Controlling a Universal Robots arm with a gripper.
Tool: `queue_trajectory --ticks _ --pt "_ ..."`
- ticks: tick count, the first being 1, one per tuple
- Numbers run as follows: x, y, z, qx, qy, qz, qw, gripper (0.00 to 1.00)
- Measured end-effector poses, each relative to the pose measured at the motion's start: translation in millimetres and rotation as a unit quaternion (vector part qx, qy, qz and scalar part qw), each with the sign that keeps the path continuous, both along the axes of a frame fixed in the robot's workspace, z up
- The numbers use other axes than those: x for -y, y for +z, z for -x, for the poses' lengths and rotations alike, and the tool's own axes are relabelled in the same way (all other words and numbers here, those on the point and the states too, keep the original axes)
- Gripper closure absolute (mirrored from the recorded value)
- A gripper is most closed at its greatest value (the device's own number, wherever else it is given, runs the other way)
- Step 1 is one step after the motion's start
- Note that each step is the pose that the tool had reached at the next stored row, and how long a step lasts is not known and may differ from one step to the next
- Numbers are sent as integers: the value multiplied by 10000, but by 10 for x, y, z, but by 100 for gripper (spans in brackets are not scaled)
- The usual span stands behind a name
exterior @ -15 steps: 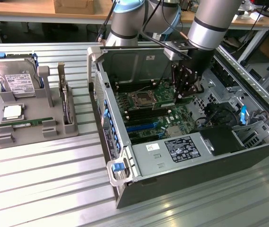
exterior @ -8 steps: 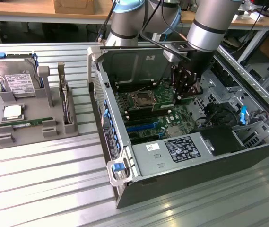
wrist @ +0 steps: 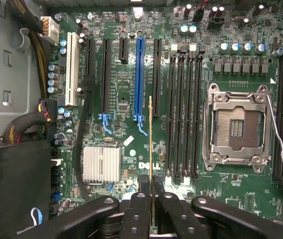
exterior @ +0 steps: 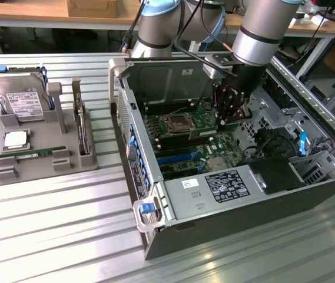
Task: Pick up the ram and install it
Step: 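Insert the ram into the slot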
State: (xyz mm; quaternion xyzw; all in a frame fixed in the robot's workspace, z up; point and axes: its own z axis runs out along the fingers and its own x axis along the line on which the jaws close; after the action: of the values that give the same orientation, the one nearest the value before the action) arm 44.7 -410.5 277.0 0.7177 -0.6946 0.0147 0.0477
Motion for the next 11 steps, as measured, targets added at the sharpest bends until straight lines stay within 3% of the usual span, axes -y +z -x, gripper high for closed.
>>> queue_trajectory --ticks 11 --pt "0 -44 0 0 0 0 10000 87"
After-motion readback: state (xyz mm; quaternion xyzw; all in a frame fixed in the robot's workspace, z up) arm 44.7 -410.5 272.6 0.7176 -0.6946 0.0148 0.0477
